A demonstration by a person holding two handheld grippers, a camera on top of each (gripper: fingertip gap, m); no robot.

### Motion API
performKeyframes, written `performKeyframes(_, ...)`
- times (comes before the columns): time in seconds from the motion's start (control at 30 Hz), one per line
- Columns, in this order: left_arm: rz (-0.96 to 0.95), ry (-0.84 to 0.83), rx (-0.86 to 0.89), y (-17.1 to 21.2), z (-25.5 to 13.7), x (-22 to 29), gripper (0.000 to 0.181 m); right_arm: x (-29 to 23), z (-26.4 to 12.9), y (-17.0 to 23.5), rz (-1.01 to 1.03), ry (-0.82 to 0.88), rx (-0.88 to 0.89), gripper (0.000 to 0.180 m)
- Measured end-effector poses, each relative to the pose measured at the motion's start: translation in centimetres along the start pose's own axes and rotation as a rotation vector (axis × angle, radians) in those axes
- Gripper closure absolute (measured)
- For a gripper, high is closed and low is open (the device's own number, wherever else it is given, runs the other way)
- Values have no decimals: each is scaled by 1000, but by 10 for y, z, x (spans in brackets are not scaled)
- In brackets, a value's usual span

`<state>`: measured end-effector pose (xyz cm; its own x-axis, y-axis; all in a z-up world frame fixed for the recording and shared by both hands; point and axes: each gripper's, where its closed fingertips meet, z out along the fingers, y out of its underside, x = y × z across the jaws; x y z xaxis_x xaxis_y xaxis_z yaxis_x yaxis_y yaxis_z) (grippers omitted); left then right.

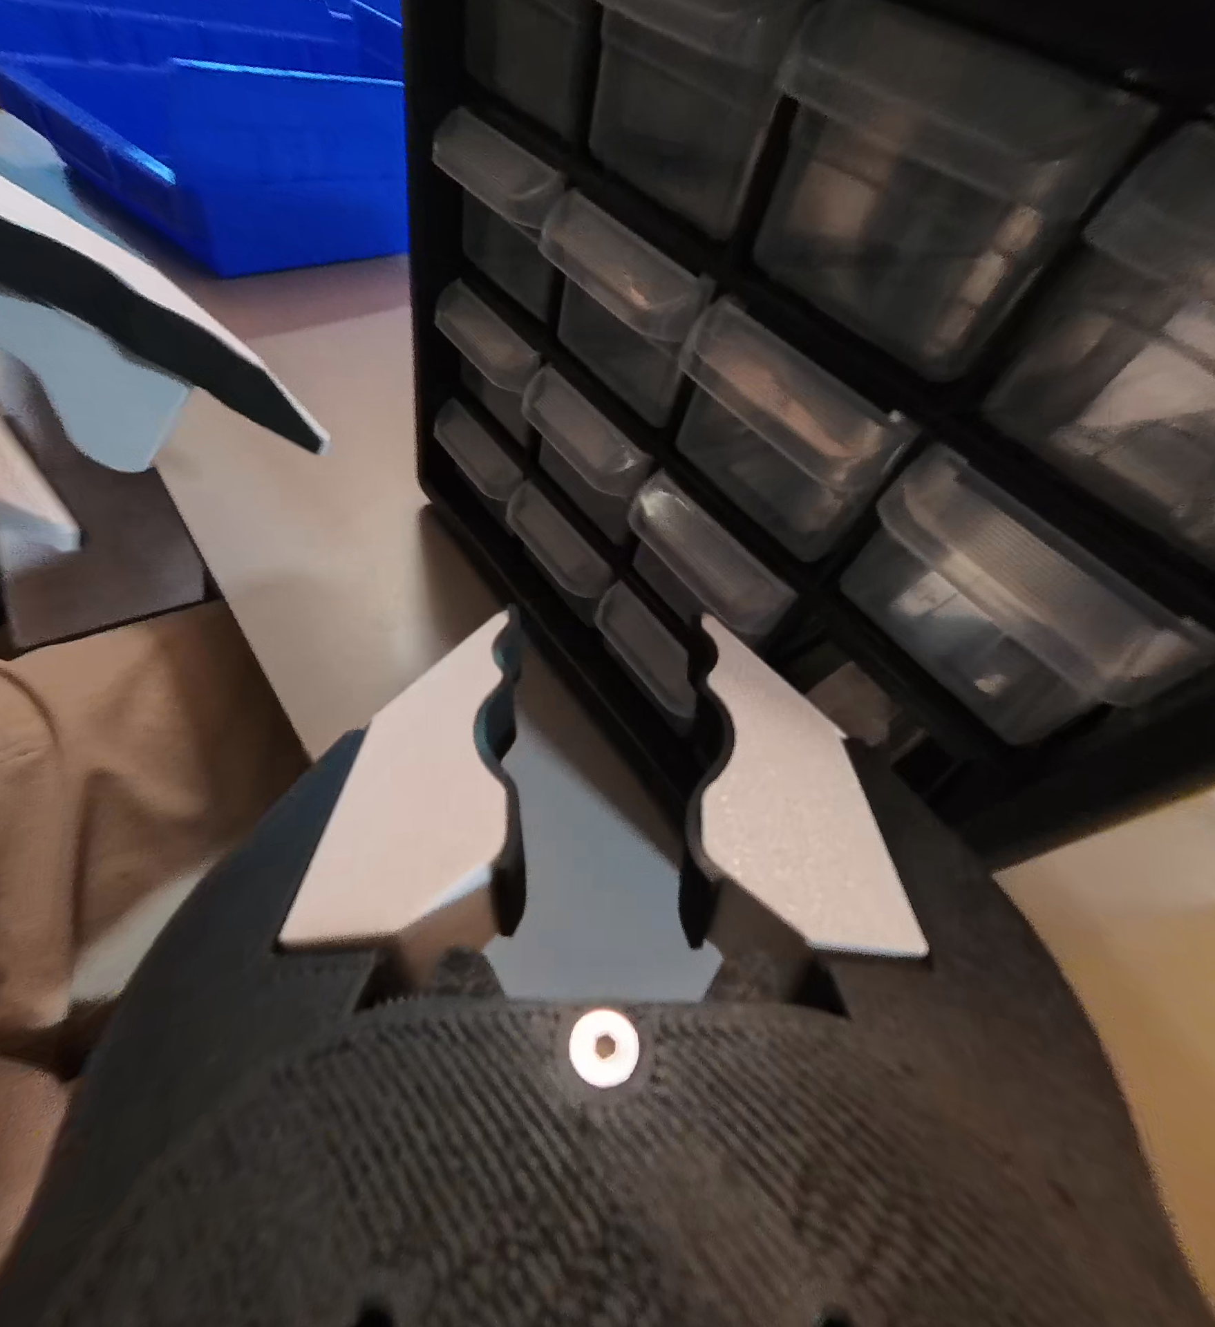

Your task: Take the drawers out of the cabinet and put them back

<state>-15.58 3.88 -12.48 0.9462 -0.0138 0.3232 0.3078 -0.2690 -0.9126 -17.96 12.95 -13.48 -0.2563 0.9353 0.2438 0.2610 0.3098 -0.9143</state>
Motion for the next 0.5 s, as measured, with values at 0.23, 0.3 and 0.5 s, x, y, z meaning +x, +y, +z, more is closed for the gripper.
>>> performKeyframes(0.23,-25,-40,10,-14,-13,-10,121,-19,-12,2,76,-141,24,124)
performKeyframes(0.3,-31,-71,94,-45,-35,-23,123,-23,-14,4,89,-160,25,124)
performKeyframes(0.5,-62,-422,234,-139,-161,-154,115,-36,-18,11,104,-196,10,127)
